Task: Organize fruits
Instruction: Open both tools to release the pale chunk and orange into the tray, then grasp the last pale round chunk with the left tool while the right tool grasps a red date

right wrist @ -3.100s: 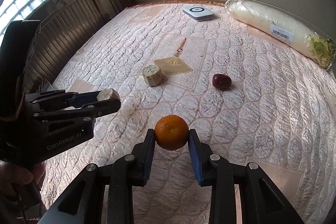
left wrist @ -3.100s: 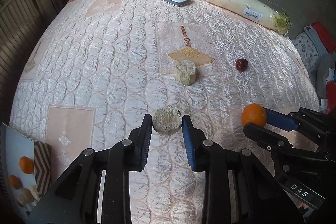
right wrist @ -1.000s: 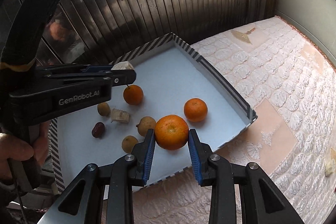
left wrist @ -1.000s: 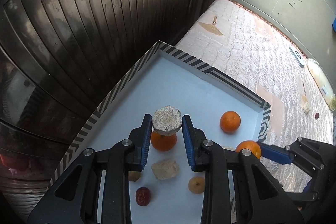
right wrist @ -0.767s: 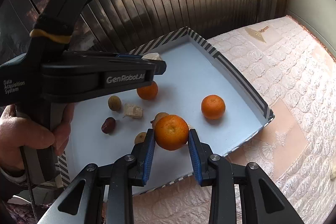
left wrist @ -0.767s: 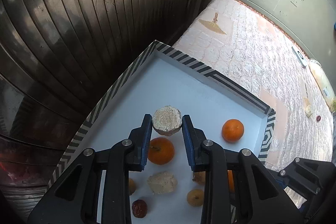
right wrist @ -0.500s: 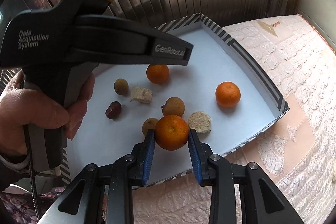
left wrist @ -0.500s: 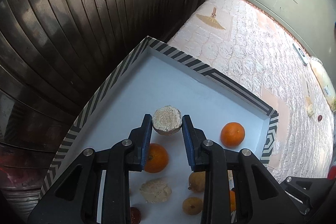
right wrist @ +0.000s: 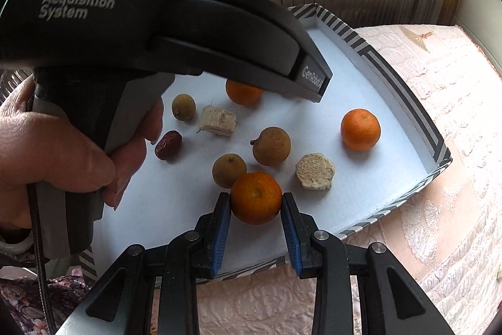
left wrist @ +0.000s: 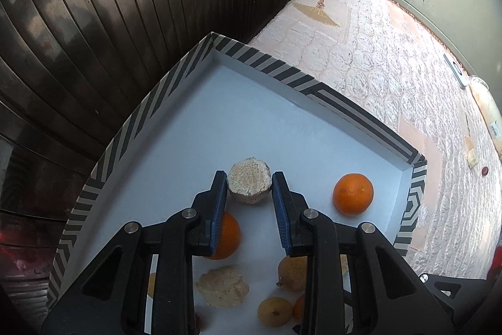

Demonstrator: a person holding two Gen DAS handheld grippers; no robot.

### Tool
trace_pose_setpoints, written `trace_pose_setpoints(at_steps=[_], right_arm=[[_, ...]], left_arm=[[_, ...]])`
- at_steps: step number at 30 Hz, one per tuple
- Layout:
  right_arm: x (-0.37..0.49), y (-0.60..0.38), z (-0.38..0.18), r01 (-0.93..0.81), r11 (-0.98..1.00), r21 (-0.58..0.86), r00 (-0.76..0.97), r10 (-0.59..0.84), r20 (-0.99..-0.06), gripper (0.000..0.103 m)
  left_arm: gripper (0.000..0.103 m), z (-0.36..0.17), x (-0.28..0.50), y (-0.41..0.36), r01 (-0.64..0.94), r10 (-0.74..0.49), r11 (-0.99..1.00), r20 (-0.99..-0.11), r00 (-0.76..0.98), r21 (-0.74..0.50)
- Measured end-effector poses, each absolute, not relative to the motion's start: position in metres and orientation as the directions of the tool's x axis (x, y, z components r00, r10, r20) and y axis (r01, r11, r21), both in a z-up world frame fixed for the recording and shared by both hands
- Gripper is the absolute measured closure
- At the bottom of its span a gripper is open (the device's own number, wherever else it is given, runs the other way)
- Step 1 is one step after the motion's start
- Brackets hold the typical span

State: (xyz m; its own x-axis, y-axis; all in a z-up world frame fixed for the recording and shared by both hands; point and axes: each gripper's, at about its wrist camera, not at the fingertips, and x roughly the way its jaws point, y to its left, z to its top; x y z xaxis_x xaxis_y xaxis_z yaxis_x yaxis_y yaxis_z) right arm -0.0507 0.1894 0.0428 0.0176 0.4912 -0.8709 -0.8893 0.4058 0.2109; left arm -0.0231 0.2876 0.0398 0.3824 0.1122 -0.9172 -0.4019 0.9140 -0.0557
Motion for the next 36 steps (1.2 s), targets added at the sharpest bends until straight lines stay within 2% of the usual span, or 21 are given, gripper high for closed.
trace_pose_setpoints(at_steps=[2,7,9,22,36], right_arm=[[-0.05,0.186,0.043,-0.884,0.411,0.224,0.016,0.504,-0.863,0.071],[-0.044,0.175,0.054,-0.867,0.419,0.269,0.007,0.551,-0.834,0.071],[-0.041,0.169,0.06,-0.863,0.421,0.281,0.009,0.568,-0.823,0.071],[-0.003,0.113,0.08,-0.758,0.582,0.294,0.15,0.593,-0.791,0.07],[0.027,0.026,0.076,-0.579,0.764,0.284,0.275,0.511,-0.814,0.065]], left_arm=[[0.071,0.039,-0.022,0.288,-0.408,0.122,0.912,-0.917,0.379,-0.047],[0.05,0.042,-0.026,0.286,-0.422,0.136,0.906,-0.912,0.386,-0.043],[0.046,0.047,-0.029,0.284,-0.427,0.148,0.904,-0.907,0.394,-0.038],[0.046,0.079,-0.032,0.25,-0.412,0.193,0.911,-0.874,0.447,-0.009],[0.046,0.082,0.002,0.163,-0.248,0.086,0.968,-0.882,0.464,-0.036]])
